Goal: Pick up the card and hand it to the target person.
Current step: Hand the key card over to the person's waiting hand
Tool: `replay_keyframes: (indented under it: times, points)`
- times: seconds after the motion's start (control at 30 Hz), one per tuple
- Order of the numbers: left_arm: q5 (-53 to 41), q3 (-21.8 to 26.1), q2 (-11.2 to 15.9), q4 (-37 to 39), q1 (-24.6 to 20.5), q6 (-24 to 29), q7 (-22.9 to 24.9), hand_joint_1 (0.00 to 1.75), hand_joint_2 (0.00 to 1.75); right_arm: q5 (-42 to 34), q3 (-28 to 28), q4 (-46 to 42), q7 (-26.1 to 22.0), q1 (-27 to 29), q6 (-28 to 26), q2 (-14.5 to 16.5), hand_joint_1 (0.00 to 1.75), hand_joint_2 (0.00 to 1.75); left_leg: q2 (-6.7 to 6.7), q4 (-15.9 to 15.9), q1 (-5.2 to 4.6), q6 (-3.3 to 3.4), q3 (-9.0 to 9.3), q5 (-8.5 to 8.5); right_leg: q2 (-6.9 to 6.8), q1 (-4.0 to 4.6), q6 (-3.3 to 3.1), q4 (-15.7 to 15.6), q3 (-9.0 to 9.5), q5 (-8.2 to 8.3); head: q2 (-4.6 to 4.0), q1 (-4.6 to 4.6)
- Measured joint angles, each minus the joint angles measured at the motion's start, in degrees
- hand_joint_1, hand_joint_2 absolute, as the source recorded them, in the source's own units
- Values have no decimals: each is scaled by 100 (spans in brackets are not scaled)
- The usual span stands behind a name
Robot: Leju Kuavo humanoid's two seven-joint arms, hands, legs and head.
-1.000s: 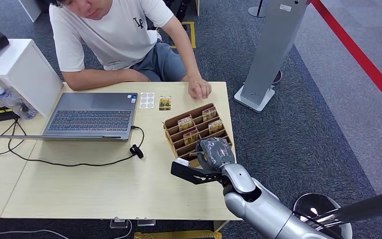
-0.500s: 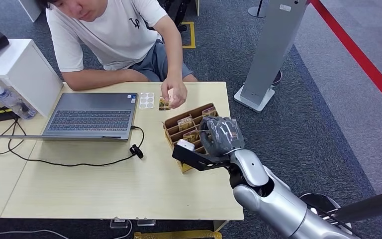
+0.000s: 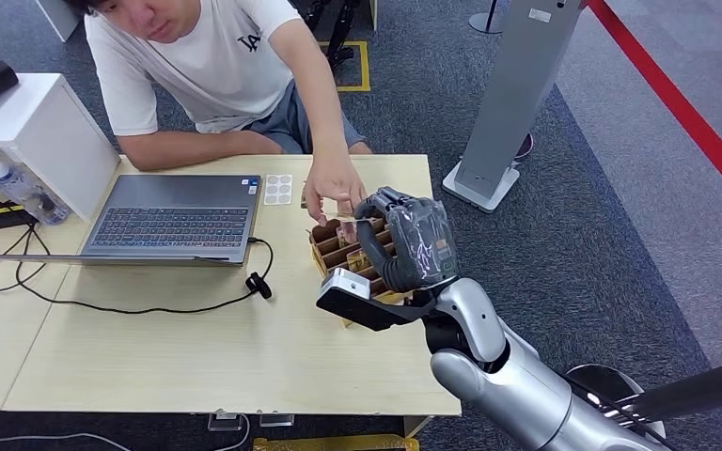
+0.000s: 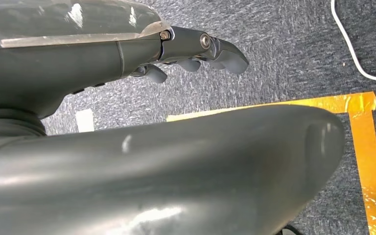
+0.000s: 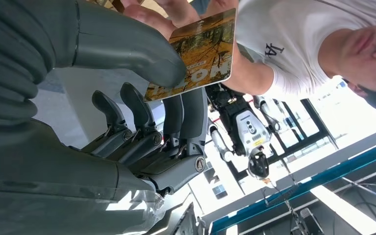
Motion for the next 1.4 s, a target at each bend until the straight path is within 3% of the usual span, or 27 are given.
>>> replay_keyframes:
  times: [0.23,0.37,0.4,0.53,0.67,0.9,1.0,1.13,1.4]
  points:
    - [-1,-4,-38,0,-5,-59,174,0,0,297,-17,770,-603,-13,-991,305,150,175,0,0,0,0,-1,0,0,0,0,0,-1,0,0,-4]
    - [9,-8,-58,0,-13,-68,223,0,175,541,-170,1252,-1016,-5,-1134,537,0,175,0,0,0,0,-1,0,0,0,0,0,-2,0,0,-8]
    - [13,-8,-62,0,-14,-73,227,0,175,574,-219,1364,-1090,-4,-1138,597,0,175,0,0,0,0,0,0,0,0,0,0,-1,0,0,-8]
    - [2,-35,-66,0,-15,-72,229,0,0,511,-356,1729,-1250,6,-1146,782,0,175,0,0,0,0,0,0,0,0,0,0,-1,0,0,-6]
    - [60,-56,-66,0,-15,-50,219,0,0,-429,-422,1965,-1576,18,-984,897,0,175,0,0,0,0,-1,0,0,0,0,0,-2,0,0,-2]
    - [173,-56,-64,0,-8,-15,246,0,0,-4367,-519,2135,-2541,151,323,919,0,175,0,0,0,0,-1,0,0,0,0,-1,-6,0,0,-3]
    - [207,-56,-61,0,1,1,257,0,0,-5469,-582,2078,-2641,306,585,828,0,175,1,0,0,0,-1,-1,1,0,0,-2,-8,0,0,-4]
    - [222,-56,-46,0,9,16,275,0,0,-6007,-654,1880,-2551,500,747,634,0,175,1,1,0,0,-1,-2,2,0,0,-2,-8,0,0,2]
    - [224,-56,-8,0,22,25,302,0,0,-6088,-889,1049,-1958,1019,763,62,0,175,1,2,0,3,0,-6,3,0,0,-5,-6,-1,0,-4]
